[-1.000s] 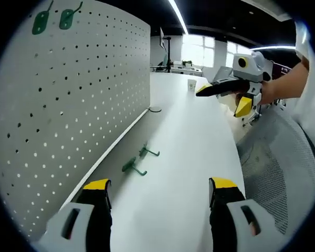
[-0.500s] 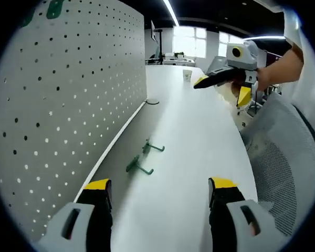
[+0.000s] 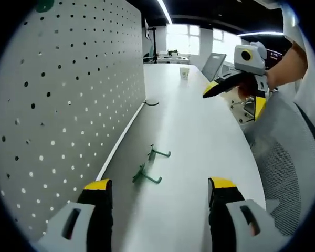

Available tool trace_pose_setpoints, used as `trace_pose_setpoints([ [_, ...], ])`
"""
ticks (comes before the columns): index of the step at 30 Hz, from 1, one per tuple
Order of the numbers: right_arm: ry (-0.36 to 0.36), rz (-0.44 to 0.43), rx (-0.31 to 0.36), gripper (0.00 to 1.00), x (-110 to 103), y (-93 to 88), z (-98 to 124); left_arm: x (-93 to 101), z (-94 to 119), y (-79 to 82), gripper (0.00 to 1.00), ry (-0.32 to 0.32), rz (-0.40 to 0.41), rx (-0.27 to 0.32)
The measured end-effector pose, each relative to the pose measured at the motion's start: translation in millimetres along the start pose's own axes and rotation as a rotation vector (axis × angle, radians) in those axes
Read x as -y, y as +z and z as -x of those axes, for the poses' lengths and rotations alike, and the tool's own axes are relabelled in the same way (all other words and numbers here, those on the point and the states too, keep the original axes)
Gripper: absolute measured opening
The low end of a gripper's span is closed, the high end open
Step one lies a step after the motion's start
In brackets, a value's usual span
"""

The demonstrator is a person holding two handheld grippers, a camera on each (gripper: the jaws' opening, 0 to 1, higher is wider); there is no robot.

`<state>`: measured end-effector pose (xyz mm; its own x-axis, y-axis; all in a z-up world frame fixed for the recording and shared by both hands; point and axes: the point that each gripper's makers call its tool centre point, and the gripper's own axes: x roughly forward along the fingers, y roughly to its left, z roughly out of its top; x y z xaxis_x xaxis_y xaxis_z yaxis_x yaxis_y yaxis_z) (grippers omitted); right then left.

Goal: Insert the hook assembly into the mounting plate slot until the hook locks in place.

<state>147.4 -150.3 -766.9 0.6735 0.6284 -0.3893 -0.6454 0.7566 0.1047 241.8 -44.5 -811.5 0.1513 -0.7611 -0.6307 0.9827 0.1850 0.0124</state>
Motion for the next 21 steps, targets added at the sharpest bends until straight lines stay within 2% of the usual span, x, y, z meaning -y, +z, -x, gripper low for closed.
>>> trace_pose_setpoints([
  [4, -0.004, 0.015, 0.013, 0.69, 0.9, 5.7, -0.3, 4.9, -3.8, -2.6, 0.77, -0.010, -0.013, -0.022],
  [11, 0.002, 0.011, 0.005, 0.70, -5.1, 1.2, -4.7, -1.7, -9.6, -4.6, 0.76, -0.018, -0.042, -0.053],
  [14, -0.002, 0.010, 0.002, 0.70, -5.5, 0.5, -2.6, -4.9, -15.8, -7.1, 0.76, -0.032, -0.060, -0.086],
  [16, -0.005, 0.009, 0.002, 0.70, -5.3, -0.2, -0.6, -4.4, -22.0, -15.0, 0.76, -0.066, -0.102, -0.135],
  [18, -0.010, 0.003, -0.002, 0.70, -4.2, -3.1, 1.3, -5.7, -26.6, -19.0, 0.76, -0.076, -0.124, -0.159],
  [21, -0.014, -0.005, -0.008, 0.70, -4.2, -6.3, 2.6, -8.4, -33.8, -23.1, 0.76, -0.088, -0.130, -0.189],
])
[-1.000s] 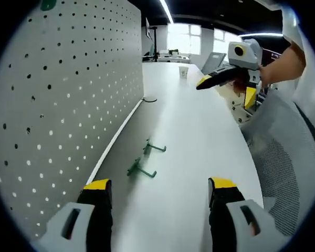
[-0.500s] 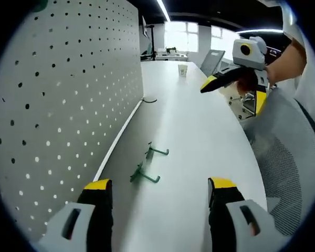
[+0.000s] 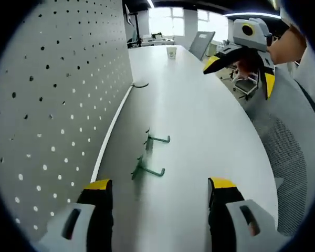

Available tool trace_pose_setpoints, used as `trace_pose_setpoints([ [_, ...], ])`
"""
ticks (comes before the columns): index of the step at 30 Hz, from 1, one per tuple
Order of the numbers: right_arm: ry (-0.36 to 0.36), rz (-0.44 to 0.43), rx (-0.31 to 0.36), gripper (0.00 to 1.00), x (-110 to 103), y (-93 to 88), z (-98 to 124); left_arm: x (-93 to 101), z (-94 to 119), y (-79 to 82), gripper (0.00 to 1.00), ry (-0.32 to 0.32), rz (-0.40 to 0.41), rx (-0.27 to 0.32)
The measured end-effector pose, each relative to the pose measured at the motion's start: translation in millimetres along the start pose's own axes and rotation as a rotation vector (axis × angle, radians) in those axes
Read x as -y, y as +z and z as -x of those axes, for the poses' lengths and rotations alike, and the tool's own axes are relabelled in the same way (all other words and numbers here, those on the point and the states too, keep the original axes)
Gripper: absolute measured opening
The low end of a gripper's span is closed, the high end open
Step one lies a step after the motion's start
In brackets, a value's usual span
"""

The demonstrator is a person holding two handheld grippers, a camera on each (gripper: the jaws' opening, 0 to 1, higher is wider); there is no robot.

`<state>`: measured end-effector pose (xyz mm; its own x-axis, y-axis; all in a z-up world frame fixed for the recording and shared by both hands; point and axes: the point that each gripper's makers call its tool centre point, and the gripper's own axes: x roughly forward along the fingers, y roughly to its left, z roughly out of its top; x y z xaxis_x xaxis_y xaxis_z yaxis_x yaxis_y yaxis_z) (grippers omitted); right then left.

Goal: Insert the hook assembly into the mounting plate slot until the hook locks in place.

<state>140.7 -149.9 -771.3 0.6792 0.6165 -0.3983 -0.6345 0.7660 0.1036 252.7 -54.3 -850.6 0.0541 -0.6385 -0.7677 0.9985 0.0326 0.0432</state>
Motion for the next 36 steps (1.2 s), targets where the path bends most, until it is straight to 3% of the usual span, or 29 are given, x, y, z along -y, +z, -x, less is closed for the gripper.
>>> trace_pose_setpoints([
  [6, -0.008, -0.003, -0.005, 0.70, 1.9, -0.8, 3.3, -3.5, -11.4, -12.8, 0.76, -0.040, -0.051, -0.105],
  [12, -0.020, 0.001, -0.004, 0.70, 4.8, 1.7, 4.9, -10.0, -19.5, -14.4, 0.75, -0.072, -0.090, -0.138],
  [24, -0.027, 0.007, 0.004, 0.69, 3.8, 8.2, 4.6, -10.8, -33.4, -11.9, 0.73, -0.142, -0.120, -0.170],
  [33, -0.057, -0.009, 0.022, 0.67, 11.8, 10.7, 10.5, -14.6, -35.0, -8.4, 0.68, -0.148, -0.138, -0.168],
  [36, -0.065, -0.006, 0.026, 0.67, 15.3, 11.3, 12.1, -16.0, -34.0, -7.8, 0.60, -0.152, -0.147, -0.168],
])
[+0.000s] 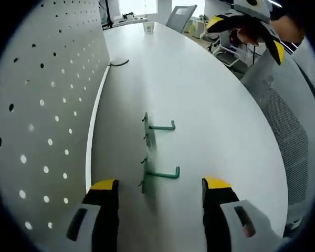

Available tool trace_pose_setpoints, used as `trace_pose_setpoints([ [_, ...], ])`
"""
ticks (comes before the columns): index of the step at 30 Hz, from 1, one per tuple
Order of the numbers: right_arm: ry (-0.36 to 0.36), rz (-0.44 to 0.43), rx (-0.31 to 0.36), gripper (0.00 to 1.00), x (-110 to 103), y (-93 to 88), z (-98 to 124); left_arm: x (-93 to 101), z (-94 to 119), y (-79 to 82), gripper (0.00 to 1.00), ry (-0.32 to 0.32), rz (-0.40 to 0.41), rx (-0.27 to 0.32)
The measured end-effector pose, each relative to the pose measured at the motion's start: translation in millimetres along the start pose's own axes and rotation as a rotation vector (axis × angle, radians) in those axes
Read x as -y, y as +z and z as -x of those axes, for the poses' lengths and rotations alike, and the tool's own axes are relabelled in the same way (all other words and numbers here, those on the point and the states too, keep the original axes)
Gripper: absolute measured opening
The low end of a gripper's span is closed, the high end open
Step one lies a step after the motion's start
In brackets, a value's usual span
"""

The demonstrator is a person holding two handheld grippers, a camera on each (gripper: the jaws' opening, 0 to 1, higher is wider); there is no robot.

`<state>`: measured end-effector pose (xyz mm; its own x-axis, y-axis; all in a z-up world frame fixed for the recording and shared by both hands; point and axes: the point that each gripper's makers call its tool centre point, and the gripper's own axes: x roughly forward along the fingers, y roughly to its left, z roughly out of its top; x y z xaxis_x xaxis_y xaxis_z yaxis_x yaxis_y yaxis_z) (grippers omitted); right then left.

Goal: Insert the hook assembly into the mounting plate slot until the hook locks in place.

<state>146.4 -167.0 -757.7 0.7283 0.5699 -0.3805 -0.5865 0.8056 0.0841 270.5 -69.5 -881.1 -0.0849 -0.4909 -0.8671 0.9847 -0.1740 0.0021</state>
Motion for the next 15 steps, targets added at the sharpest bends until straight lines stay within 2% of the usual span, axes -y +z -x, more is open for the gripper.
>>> trace_pose_setpoints([
  [5, -0.011, -0.007, 0.006, 0.67, 3.9, 1.5, 1.8, -0.8, 0.9, -0.4, 0.54, -0.006, -0.012, -0.015],
  [15, 0.011, 0.008, 0.001, 0.67, -1.2, 2.0, -0.4, -5.1, 0.9, 0.4, 0.41, 0.007, -0.006, -0.016],
])
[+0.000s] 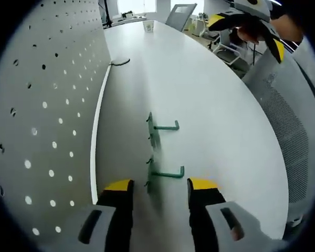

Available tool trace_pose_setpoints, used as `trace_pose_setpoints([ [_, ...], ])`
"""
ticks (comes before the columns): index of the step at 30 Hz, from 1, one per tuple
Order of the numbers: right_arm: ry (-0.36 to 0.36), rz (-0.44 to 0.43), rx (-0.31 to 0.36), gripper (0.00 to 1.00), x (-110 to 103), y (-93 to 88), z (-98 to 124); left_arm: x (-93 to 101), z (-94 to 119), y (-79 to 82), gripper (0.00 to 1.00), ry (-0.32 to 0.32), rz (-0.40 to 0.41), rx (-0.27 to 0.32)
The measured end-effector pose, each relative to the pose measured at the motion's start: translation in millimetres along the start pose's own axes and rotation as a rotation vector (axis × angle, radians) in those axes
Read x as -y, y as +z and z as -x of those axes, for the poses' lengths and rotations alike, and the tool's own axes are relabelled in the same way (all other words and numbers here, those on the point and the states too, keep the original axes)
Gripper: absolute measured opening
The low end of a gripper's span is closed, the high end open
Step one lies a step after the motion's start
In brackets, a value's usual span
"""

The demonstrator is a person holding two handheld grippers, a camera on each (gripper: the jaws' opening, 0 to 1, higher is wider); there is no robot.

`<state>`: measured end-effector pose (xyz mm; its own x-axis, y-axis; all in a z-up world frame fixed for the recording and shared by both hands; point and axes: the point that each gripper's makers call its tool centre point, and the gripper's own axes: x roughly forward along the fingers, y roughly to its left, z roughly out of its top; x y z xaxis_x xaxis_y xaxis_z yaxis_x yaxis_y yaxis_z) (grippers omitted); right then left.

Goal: Insert the hook assembly into the mounting plate slot until the hook locks in place.

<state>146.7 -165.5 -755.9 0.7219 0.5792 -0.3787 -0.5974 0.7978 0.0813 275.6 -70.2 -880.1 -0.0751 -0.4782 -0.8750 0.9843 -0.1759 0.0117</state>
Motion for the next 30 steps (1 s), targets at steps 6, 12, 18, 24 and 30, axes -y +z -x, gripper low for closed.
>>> trace_pose_setpoints([
  [6, -0.004, 0.000, -0.005, 0.67, 0.9, -0.3, 1.4, -4.0, 0.8, 0.1, 0.31, 0.022, 0.024, 0.007],
  [12, -0.008, 0.006, -0.015, 0.67, 0.9, -2.2, 2.7, -7.4, 0.1, 0.6, 0.17, 0.049, 0.030, 0.006],
  [18, -0.008, 0.001, -0.019, 0.67, 1.0, -4.3, 3.1, -14.6, -0.8, -0.6, 0.06, 0.102, -0.001, -0.019],
  [24, -0.021, -0.004, -0.014, 0.67, 4.1, -4.3, 5.6, -15.1, -0.7, -0.3, 0.04, 0.106, -0.020, -0.023],
  [30, -0.026, -0.007, -0.015, 0.67, 5.0, -6.0, 7.2, -15.0, -0.4, 0.0, 0.04, 0.109, -0.035, -0.042],
])
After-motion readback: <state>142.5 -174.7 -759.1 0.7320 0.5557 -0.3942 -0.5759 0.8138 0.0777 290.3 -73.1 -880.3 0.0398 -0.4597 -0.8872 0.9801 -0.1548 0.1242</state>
